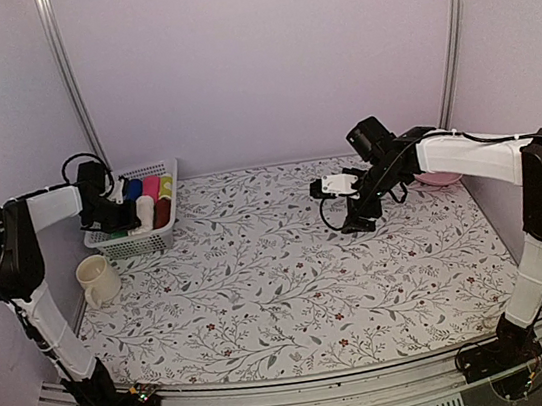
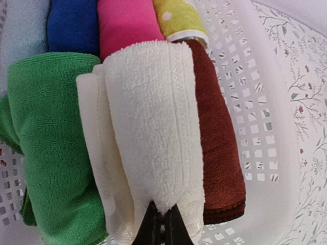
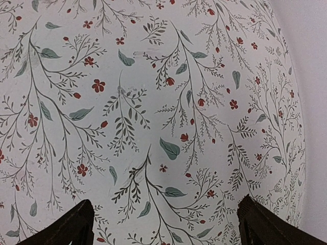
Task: Roll the towels
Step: Place the towel in the bin.
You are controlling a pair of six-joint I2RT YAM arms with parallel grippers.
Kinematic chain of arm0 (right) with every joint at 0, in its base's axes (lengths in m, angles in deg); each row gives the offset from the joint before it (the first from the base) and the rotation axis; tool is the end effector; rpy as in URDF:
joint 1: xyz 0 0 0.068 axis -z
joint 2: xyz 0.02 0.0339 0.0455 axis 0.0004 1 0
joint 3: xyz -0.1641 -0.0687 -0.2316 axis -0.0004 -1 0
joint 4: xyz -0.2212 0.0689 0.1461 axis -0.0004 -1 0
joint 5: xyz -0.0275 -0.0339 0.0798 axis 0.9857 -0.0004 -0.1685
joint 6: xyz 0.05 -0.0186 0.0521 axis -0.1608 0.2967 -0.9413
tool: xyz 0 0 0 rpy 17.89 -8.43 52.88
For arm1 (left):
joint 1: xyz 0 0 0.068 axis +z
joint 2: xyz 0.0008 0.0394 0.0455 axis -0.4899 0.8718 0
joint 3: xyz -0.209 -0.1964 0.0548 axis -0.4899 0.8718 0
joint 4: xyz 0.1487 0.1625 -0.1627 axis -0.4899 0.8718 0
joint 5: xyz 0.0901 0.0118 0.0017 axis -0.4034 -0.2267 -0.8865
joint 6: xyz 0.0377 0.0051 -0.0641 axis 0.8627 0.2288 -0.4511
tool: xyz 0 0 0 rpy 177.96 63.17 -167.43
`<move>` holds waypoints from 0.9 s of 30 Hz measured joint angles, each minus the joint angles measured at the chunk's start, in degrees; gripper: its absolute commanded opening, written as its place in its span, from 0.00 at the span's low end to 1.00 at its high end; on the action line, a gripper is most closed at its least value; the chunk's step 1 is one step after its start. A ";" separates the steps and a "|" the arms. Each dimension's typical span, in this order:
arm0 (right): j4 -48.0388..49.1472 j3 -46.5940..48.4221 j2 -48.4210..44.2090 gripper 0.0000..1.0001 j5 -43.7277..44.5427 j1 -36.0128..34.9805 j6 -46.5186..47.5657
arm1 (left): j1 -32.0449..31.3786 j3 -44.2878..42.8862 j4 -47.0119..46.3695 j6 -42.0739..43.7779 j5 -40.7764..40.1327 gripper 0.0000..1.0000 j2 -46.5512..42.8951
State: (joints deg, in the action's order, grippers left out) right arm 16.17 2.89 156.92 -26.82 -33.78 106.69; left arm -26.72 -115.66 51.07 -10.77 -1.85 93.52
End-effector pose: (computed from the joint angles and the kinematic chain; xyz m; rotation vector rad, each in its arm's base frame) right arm 0.3399 0.2397 0.2418 -1.7688 1.8467 0.1001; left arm 0.4218 0.0073 0.2033 -0.0528 2.5477 -0.2494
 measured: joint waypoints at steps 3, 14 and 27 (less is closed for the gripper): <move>0.00 0.00 0.00 0.99 -0.02 0.00 0.02 | 1.18 1.92 -2.43 -0.74 4.72 0.00 -0.76; -0.02 0.00 0.00 0.99 -0.02 -0.13 0.04 | 2.01 2.69 -3.52 -2.60 4.17 0.38 -1.07; -0.02 0.00 0.26 0.99 0.00 -0.48 0.04 | 0.76 1.70 -3.30 -2.51 2.47 0.37 0.57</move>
State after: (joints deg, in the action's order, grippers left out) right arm 16.15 2.89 157.18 -26.82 -34.26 106.73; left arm -25.96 -113.96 47.77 -13.28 0.62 94.09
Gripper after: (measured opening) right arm 0.988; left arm 0.433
